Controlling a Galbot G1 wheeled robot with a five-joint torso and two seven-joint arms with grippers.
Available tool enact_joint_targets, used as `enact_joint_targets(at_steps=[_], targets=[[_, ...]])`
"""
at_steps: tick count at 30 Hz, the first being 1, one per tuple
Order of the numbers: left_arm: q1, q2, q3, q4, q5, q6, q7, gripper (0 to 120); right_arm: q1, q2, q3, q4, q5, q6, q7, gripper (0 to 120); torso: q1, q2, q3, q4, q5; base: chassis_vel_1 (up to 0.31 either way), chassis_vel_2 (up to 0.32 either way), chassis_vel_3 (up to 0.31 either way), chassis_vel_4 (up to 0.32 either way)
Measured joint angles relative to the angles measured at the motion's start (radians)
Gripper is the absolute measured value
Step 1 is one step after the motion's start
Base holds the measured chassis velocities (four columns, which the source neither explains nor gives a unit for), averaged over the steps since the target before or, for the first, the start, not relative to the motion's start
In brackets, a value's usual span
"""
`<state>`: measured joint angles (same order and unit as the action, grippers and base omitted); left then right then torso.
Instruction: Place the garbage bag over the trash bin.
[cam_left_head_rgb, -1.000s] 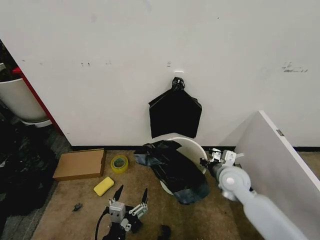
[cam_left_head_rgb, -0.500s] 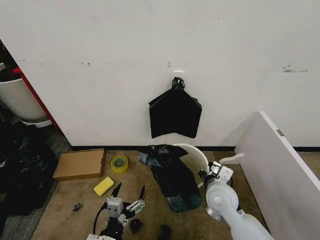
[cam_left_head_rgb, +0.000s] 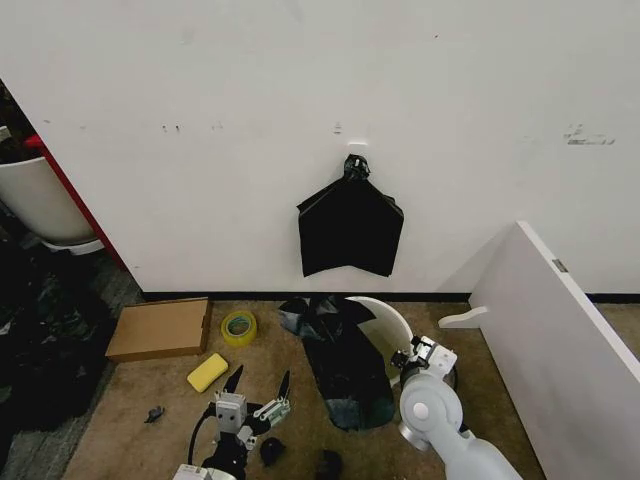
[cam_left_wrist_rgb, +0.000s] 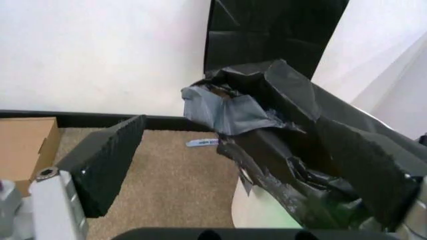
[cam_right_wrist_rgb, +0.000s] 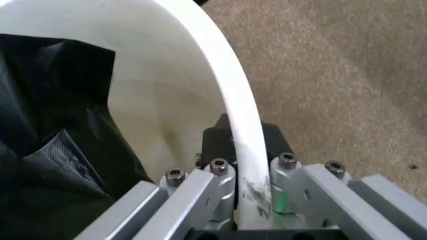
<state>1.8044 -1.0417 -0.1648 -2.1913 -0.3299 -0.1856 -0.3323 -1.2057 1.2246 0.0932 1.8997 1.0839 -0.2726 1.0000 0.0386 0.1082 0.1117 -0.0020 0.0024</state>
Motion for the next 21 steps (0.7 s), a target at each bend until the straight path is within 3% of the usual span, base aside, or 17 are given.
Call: enact_joint_targets(at_steps=[4,9,11,21], targets=[[0.002,-0.001,0.000,0.000,-0.001,0.001,0.000,100,-0.011,0.002,-0.001,-0.001,-0.003,0.003,-0.018,6,0.000,0.000,0.000,0.0000,0.0000,0.000,0.000,0.000,0.000],[0.004,0.001,0.004,-0.006,-0.003,0.010,0.000,100,-0.029,0.001,-0.003,0.010,-0.027,0.010,-0.036,27,0.000,0.000,0.000,0.0001,0.0003,0.000,0.000,0.000,0.000],[0.004,0.002,0.005,-0.010,-0.003,0.016,-0.002,100,-0.037,-0.003,-0.002,0.019,-0.035,0.010,-0.041,30,0.000,0.000,0.000,0.0001,0.0005,0.000,0.000,0.000,0.000],[-0.021,0.027,0.018,-0.045,-0.040,0.093,-0.021,100,-0.098,-0.047,0.022,0.103,-0.199,0.035,-0.113,69,0.000,0.000,0.000,0.0002,0.0003,0.000,0.000,0.000,0.000]])
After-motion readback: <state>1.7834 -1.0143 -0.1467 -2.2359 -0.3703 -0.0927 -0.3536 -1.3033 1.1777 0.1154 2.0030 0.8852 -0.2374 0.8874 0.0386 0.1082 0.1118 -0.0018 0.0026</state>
